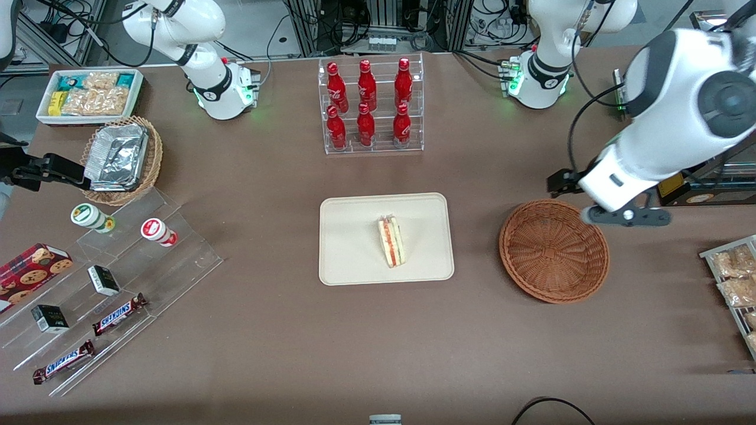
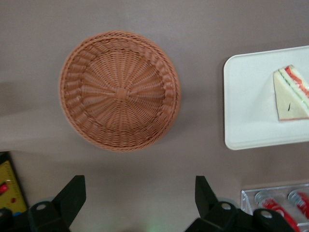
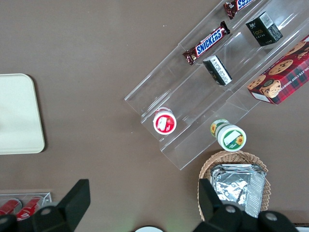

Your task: Place sandwich from basket to tray

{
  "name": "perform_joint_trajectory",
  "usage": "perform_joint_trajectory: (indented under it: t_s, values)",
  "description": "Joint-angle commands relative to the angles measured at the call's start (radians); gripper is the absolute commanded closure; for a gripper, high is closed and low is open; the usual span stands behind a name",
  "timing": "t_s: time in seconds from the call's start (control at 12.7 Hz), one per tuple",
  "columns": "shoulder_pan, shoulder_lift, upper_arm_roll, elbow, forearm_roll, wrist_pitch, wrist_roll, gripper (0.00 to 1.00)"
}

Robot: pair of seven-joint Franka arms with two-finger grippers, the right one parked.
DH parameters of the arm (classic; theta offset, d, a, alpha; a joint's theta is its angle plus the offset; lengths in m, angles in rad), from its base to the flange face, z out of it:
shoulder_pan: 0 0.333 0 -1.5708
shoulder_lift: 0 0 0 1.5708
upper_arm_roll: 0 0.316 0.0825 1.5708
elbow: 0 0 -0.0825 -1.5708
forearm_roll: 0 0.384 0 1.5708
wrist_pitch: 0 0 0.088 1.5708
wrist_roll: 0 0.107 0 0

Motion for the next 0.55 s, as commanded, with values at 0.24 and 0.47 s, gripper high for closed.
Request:
perform_joint_trajectory:
  t_s: [0.24,0.47]
  values:
    - [0.327,-0.105,-0.266,-0.012,-0.001,-0.113,0.14,0.0]
    - [0.381,-0.12,-0.305,0.02,-0.001,-0.153,0.146,0.0]
